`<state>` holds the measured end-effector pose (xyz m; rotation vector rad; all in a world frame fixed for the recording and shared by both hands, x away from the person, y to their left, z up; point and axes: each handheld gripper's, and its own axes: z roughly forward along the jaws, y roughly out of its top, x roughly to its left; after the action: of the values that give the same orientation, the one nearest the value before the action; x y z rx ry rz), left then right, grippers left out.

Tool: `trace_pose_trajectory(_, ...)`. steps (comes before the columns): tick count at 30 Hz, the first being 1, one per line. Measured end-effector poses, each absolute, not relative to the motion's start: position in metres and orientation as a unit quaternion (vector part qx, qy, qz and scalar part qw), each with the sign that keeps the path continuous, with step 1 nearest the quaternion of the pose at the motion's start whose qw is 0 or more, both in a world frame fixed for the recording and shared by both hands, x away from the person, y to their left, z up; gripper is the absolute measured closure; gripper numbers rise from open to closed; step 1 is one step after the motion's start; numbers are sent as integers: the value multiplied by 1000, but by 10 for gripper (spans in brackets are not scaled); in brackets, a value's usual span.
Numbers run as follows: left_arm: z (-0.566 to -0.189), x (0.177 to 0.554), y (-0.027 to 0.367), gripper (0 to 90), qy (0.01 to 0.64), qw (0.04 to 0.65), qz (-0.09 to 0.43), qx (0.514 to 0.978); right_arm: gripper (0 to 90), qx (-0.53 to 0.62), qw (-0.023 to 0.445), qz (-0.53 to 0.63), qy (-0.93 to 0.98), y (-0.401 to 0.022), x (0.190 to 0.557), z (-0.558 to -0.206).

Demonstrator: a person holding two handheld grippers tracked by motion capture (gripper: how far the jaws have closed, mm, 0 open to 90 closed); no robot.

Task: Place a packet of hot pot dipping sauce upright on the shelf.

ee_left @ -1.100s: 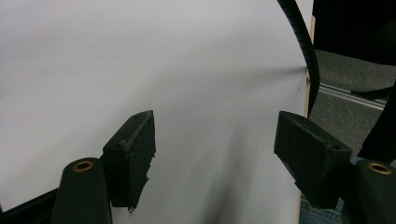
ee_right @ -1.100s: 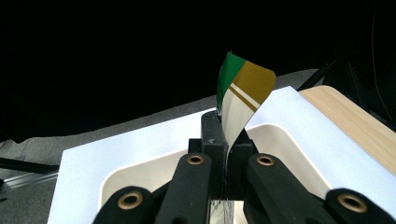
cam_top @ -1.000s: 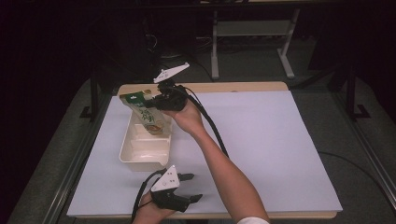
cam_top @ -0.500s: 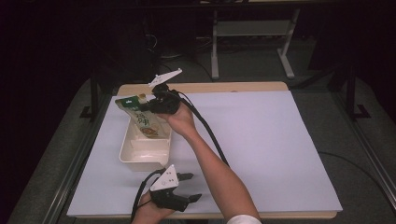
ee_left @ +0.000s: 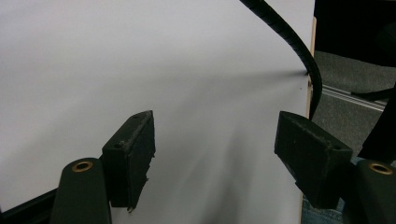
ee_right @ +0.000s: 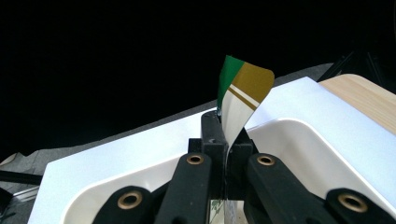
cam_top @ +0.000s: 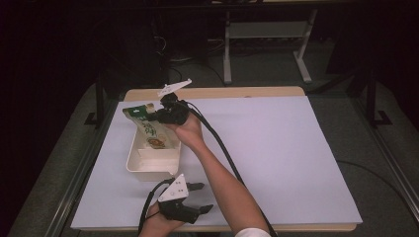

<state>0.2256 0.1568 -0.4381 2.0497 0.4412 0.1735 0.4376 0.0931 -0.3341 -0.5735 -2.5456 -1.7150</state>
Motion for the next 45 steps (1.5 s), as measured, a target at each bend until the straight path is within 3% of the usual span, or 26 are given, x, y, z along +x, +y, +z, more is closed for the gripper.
trace_pose_trajectory(21, -439, 225, 155, 285, 180, 493, 70, 848, 842, -198, 9, -544, -815, 71, 443, -337)
trace_pose_trajectory(45, -442, 226, 153, 283, 183, 489, 65, 850, 845, -230, 2, -503, -833, 44, 446, -346)
